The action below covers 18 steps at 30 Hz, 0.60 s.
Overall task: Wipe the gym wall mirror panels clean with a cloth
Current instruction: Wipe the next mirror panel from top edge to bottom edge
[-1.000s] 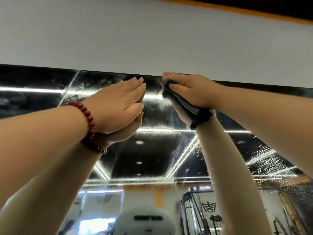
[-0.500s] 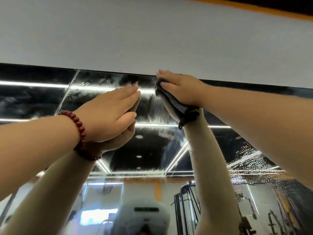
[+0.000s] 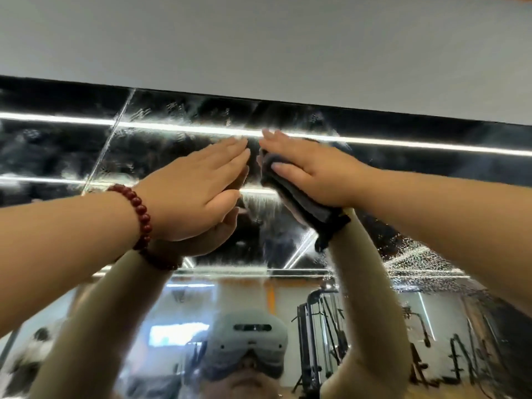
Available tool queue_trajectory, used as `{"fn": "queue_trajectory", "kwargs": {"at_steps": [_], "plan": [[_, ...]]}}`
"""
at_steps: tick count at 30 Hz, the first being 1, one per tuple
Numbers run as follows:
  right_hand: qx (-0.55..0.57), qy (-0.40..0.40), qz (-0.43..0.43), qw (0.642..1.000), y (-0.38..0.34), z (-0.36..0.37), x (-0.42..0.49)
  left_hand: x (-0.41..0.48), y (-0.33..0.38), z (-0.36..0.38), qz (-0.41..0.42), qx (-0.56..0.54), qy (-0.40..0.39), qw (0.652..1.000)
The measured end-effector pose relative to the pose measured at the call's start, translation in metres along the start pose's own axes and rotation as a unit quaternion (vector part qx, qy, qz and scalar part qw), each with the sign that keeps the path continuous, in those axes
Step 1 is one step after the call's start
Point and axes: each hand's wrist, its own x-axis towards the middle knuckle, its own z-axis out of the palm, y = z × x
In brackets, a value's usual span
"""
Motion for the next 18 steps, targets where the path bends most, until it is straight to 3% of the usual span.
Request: {"fn": "queue_trajectory", "kwargs": {"at_steps": [2, 4, 11, 14, 16, 18], "plan": [[0.003, 0.021, 0.06, 0.998, 0.009, -0.007, 0.012, -0.008, -0.001, 0.003, -0.013, -0.004, 0.011, 1.0], [-0.026, 0.013, 0.045, 0.999, 0.007, -0.003, 0.01, -0.015, 0.0, 0.007, -0.019, -0.001, 0.007, 1.0], [-0.077, -0.028, -0.187, 0.979, -0.032, 0.034, -0.064, -0.024, 0.004, 0.014, -0.014, 0.024, 0.02, 0.999], [-0.068, -0.06, -0.228, 0.969, -0.029, 0.032, -0.07, -0.036, 0.011, 0.016, 0.004, 0.027, 0.007, 1.0], [-0.069, -0.057, -0.18, 0.98, -0.019, 0.023, -0.057, -0.045, 0.016, 0.018, 0.022, 0.028, -0.005, 0.999], [-0.038, -0.024, -0.064, 0.997, -0.005, 0.012, -0.037, -0.051, 0.017, 0.021, 0.029, 0.028, -0.001, 0.999]]}}
